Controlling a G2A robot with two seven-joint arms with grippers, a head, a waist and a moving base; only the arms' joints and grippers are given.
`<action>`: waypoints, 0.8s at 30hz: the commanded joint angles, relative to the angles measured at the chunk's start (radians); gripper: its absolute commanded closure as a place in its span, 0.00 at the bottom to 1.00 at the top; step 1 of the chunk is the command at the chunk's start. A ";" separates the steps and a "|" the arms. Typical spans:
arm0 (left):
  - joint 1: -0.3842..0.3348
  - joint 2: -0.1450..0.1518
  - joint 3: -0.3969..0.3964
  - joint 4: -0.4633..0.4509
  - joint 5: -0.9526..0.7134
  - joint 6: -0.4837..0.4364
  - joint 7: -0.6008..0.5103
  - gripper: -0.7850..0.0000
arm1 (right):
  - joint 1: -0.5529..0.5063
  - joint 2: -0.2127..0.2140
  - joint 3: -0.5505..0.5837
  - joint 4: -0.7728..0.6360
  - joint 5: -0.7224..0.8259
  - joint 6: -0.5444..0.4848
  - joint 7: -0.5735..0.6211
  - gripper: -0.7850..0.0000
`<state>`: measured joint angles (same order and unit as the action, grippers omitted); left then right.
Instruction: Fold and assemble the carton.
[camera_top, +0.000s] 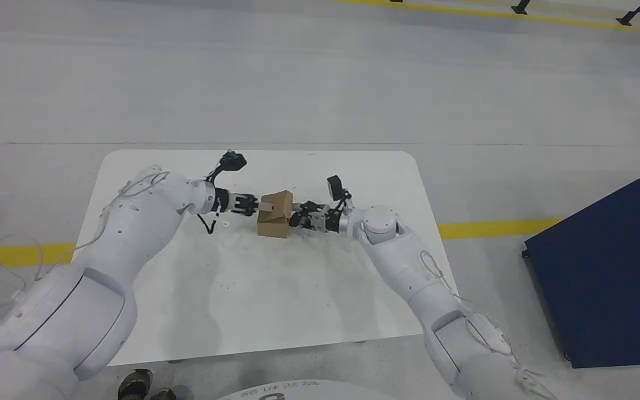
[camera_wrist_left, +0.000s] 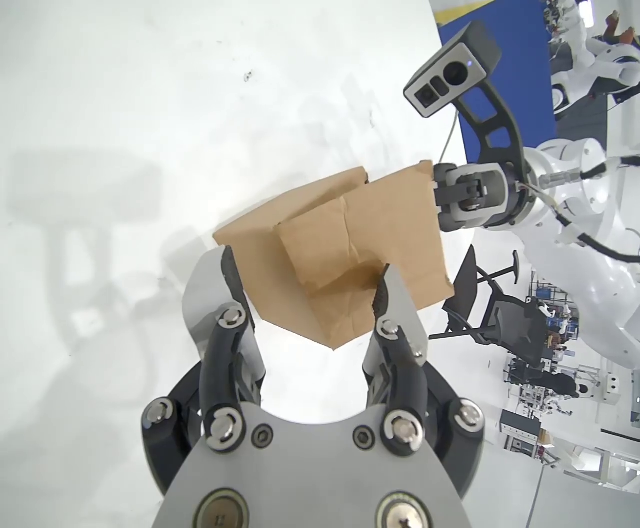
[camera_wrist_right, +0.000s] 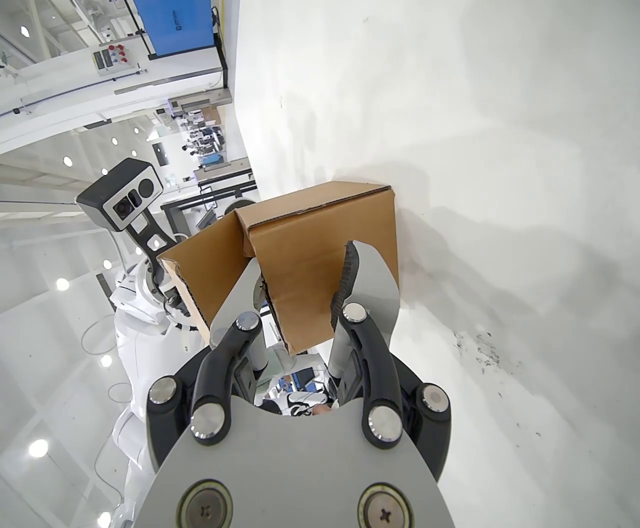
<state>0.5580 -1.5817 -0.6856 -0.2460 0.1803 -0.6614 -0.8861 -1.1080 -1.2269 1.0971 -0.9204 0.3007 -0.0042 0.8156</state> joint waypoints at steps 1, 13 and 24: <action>0.000 0.000 -0.002 0.007 -0.001 -0.003 0.002 0.34 | -0.001 0.000 0.005 0.004 0.010 -0.001 -0.003 0.58; 0.005 -0.008 -0.002 0.014 0.013 0.011 -0.001 0.42 | -0.007 0.005 0.049 0.056 0.094 -0.034 0.052 0.55; 0.003 -0.014 -0.005 0.021 0.021 0.008 0.000 0.44 | -0.017 0.014 0.084 0.102 0.154 -0.124 0.170 0.57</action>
<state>0.5613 -1.5952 -0.6905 -0.2256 0.2005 -0.6522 -0.8872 -1.1248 -1.2128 1.1824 -0.8183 0.4582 -0.1276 0.9877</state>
